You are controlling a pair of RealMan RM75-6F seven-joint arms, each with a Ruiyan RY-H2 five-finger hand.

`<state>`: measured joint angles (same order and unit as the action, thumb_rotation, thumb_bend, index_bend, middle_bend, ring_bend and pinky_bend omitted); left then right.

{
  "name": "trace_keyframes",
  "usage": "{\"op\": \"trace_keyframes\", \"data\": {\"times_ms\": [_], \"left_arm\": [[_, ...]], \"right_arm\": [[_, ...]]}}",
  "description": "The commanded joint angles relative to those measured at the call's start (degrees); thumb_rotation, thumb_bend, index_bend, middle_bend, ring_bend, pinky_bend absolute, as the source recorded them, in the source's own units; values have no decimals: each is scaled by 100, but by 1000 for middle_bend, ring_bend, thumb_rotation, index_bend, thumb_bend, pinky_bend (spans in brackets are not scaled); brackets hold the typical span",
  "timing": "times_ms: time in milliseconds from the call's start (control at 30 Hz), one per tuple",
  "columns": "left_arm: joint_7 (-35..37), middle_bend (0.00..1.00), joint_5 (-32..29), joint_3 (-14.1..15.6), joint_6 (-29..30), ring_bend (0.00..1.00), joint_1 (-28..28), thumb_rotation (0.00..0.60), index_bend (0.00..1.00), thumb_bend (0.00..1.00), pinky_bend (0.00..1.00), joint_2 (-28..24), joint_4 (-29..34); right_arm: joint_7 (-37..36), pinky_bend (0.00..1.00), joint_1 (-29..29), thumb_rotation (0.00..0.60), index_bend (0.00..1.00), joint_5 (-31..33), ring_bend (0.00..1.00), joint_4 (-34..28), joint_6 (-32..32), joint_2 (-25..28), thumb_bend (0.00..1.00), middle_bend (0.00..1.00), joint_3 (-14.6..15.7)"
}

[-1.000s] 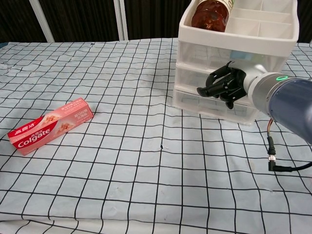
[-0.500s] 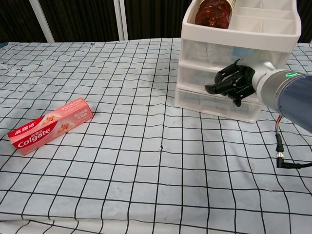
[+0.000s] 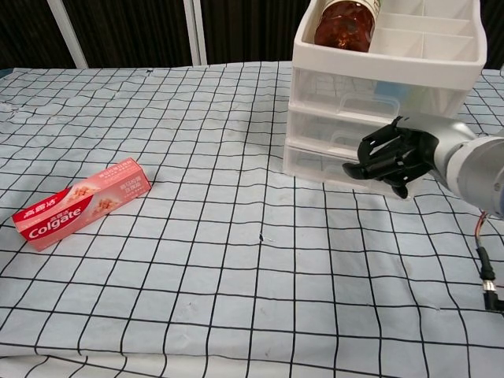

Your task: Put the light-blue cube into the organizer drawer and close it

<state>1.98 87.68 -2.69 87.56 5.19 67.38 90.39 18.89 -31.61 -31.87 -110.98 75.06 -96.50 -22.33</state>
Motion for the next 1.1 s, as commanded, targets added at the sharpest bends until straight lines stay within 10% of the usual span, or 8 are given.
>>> {"op": "trace_keyframes", "data": {"times_ms": [33, 467, 633, 800, 1100], "left_arm": [[2, 0, 6, 6, 6, 0, -6, 600, 0, 13, 0, -5, 3], [-87, 0, 51, 45, 6, 0, -18, 600, 0, 13, 0, -23, 8], [-183, 0, 49, 57, 5, 0, -27, 600, 0, 13, 0, -18, 8], [-475, 0, -79, 80, -118, 0, -31, 600, 0, 12, 0, -55, 46], [-599, 0, -99, 64, -103, 0, -35, 600, 0, 12, 0, -65, 63]], "right_arm": [[-113, 773, 258, 600, 748, -494, 830, -431, -17, 368, 325, 789, 382], [-360, 589, 1243, 600, 679, -3255, 689, -937, -8, 2836, 317, 647, 2031], [-913, 284, 1754, 600, 219, -4539, 305, -367, 371, 3621, 244, 262, 2593], [-821, 182, 2171, 600, 0, -5312, 7, 532, 1121, 3815, 142, 4, 2720], [-790, 178, 2505, 600, 0, -5645, 0, 1506, 1797, 3551, 124, 0, 2559]]}}
